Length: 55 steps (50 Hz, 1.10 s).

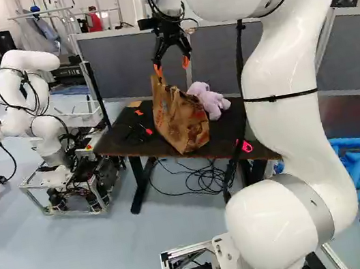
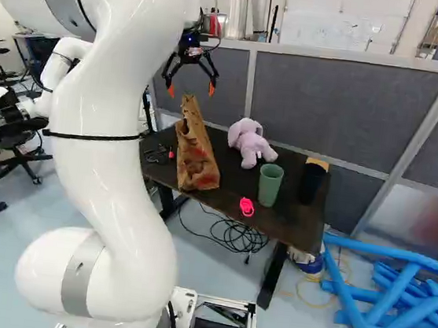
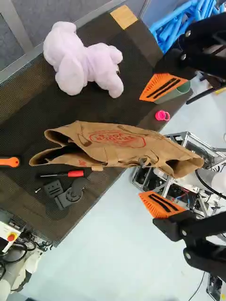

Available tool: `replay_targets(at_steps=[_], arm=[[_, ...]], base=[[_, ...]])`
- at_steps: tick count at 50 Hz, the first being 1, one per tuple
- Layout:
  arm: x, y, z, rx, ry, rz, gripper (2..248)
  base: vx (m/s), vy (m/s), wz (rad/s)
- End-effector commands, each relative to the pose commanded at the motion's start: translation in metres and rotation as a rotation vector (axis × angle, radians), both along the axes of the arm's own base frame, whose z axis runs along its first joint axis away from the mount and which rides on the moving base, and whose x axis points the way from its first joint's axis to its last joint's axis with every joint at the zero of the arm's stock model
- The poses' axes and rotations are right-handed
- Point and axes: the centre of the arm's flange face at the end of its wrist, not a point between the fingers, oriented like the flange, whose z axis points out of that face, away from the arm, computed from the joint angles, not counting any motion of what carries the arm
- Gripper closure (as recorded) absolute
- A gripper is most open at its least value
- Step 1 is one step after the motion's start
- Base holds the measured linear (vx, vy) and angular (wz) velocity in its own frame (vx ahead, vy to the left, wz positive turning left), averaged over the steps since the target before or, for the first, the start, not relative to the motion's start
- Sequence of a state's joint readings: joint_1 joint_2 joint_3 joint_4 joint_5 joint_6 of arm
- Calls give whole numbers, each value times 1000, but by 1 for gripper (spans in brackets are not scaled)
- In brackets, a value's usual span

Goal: Pick up the bag on the ground and place it on the table

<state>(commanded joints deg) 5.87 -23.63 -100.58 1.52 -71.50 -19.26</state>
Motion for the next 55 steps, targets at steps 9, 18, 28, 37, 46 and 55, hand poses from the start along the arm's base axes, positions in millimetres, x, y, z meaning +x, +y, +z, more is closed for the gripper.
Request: replay_targets(at_steps=[9, 18, 28, 37, 46, 55], arm=[[0, 0, 0, 0, 0, 0, 3], [0, 0, 0, 0, 0, 0, 3], [0, 0, 0, 0, 0, 0, 3], [0, 0, 0, 0, 0, 0, 3], [0, 0, 0, 0, 0, 0, 3], [0, 0, 0, 0, 0, 0, 3]], base=[[-72, -9, -3], [-68, 0, 5], [-91, -4, -4], [-134, -2, 5], [-143, -6, 0], [-150, -6, 4]])
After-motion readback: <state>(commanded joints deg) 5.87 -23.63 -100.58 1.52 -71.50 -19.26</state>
